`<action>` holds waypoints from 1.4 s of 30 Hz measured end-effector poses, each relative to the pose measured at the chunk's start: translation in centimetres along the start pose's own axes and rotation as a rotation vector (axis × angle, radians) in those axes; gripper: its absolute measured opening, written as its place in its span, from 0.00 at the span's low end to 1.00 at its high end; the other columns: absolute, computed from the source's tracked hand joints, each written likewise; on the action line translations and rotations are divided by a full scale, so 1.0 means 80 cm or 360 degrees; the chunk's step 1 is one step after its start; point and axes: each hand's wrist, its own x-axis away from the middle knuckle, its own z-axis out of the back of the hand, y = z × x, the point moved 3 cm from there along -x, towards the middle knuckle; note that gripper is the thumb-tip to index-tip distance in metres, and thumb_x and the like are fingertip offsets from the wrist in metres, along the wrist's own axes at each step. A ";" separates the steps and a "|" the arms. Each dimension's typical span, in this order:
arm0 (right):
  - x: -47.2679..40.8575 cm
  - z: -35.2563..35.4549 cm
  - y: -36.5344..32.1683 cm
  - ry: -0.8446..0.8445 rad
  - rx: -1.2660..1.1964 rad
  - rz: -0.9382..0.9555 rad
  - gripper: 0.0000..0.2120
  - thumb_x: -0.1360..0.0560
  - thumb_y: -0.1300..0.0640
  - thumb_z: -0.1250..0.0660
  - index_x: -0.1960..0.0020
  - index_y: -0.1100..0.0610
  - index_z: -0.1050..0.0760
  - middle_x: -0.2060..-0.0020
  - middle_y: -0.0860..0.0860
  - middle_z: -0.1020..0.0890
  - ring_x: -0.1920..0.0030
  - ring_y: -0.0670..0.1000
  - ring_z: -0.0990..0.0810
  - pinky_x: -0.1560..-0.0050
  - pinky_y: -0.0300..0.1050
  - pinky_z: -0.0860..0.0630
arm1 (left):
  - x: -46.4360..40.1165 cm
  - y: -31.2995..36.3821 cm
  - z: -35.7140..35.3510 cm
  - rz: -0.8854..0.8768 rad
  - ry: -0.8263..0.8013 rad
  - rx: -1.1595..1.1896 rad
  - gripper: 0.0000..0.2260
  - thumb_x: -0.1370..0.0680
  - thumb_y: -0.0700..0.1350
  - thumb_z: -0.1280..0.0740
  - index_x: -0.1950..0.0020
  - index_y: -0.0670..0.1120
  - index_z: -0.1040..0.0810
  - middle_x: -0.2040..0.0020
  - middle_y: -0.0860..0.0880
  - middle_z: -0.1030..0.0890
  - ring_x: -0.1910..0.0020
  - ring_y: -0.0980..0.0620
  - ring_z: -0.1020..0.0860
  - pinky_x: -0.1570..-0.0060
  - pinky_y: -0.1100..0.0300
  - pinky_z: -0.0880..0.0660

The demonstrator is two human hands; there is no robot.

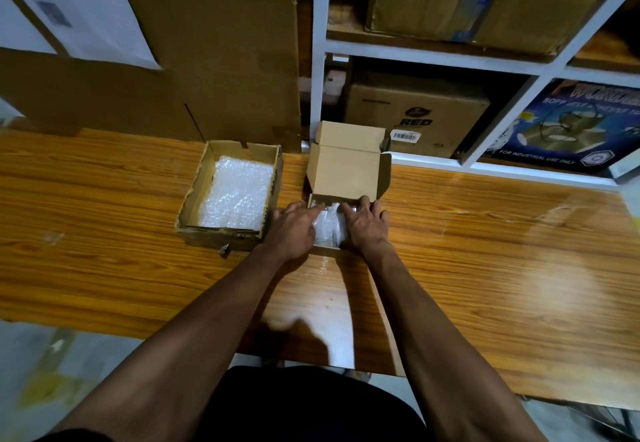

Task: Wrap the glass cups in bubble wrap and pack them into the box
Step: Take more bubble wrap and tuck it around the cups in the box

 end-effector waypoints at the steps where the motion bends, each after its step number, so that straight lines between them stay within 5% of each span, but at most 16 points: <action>1: -0.001 0.005 0.002 -0.0026 -0.0070 -0.0009 0.37 0.27 0.43 0.24 0.23 0.43 0.36 0.28 0.59 0.36 0.27 0.64 0.38 0.30 0.60 0.35 | 0.000 -0.003 0.005 -0.0017 0.0097 0.0136 0.27 0.18 0.41 0.35 0.18 0.53 0.33 0.26 0.47 0.23 0.25 0.44 0.31 0.29 0.42 0.32; 5: -0.007 0.030 0.002 0.0227 -0.0362 0.0009 0.17 0.23 0.51 0.30 0.34 0.49 0.21 0.38 0.56 0.23 0.35 0.60 0.26 0.35 0.54 0.28 | -0.002 -0.030 0.034 0.0129 0.0531 0.0469 0.20 0.18 0.38 0.36 0.27 0.50 0.23 0.34 0.46 0.19 0.37 0.46 0.23 0.41 0.52 0.23; 10: -0.013 0.047 -0.044 0.0394 -0.0733 0.0222 0.10 0.22 0.56 0.32 0.43 0.56 0.17 0.48 0.58 0.19 0.49 0.61 0.18 0.50 0.52 0.18 | -0.006 -0.093 0.063 0.0442 0.0893 0.0539 0.16 0.21 0.36 0.35 0.35 0.47 0.19 0.40 0.46 0.19 0.42 0.45 0.22 0.45 0.51 0.21; 17: -0.040 0.056 -0.140 0.0422 -0.0810 0.0588 0.11 0.22 0.58 0.34 0.42 0.58 0.19 0.46 0.60 0.20 0.46 0.64 0.20 0.46 0.54 0.21 | 0.006 -0.186 0.071 0.0942 0.0439 0.0233 0.22 0.22 0.42 0.29 0.28 0.50 0.24 0.30 0.43 0.26 0.32 0.40 0.27 0.38 0.50 0.26; 22: -0.065 0.056 -0.188 0.0488 -0.0610 0.0666 0.15 0.21 0.55 0.32 0.36 0.57 0.20 0.37 0.57 0.22 0.35 0.62 0.26 0.39 0.57 0.23 | -0.003 -0.198 0.071 0.0830 0.0107 -0.0044 0.24 0.23 0.55 0.25 0.29 0.55 0.23 0.32 0.43 0.25 0.34 0.40 0.24 0.37 0.50 0.24; 30: -0.085 0.045 -0.207 0.0469 -0.0179 0.0539 0.18 0.20 0.48 0.32 0.35 0.57 0.21 0.29 0.57 0.29 0.34 0.62 0.32 0.38 0.57 0.31 | -0.024 -0.208 0.067 0.0655 0.0140 -0.0190 0.07 0.21 0.48 0.28 0.44 0.51 0.18 0.45 0.46 0.16 0.44 0.45 0.20 0.47 0.51 0.21; 36: -0.087 0.044 -0.209 0.0439 -0.0123 0.0515 0.20 0.21 0.47 0.32 0.34 0.56 0.22 0.28 0.58 0.31 0.35 0.62 0.33 0.39 0.58 0.32 | -0.039 -0.220 0.081 0.0689 0.0180 -0.0002 0.09 0.23 0.51 0.32 0.48 0.50 0.17 0.49 0.47 0.16 0.49 0.42 0.18 0.53 0.52 0.21; 38: -0.088 0.047 -0.211 0.0433 -0.0096 0.0504 0.21 0.21 0.46 0.32 0.32 0.55 0.24 0.27 0.58 0.32 0.35 0.62 0.33 0.39 0.57 0.32 | -0.049 -0.224 0.091 0.0551 0.0293 0.0002 0.08 0.22 0.48 0.32 0.45 0.50 0.18 0.47 0.46 0.17 0.48 0.42 0.19 0.52 0.52 0.22; 42: -0.091 0.052 -0.212 0.0433 -0.0091 0.0463 0.26 0.21 0.46 0.33 0.26 0.54 0.31 0.25 0.58 0.34 0.33 0.62 0.33 0.37 0.58 0.33 | -0.073 -0.229 0.096 0.0297 0.0288 -0.0111 0.23 0.20 0.43 0.33 0.24 0.49 0.27 0.29 0.45 0.24 0.33 0.42 0.24 0.35 0.47 0.25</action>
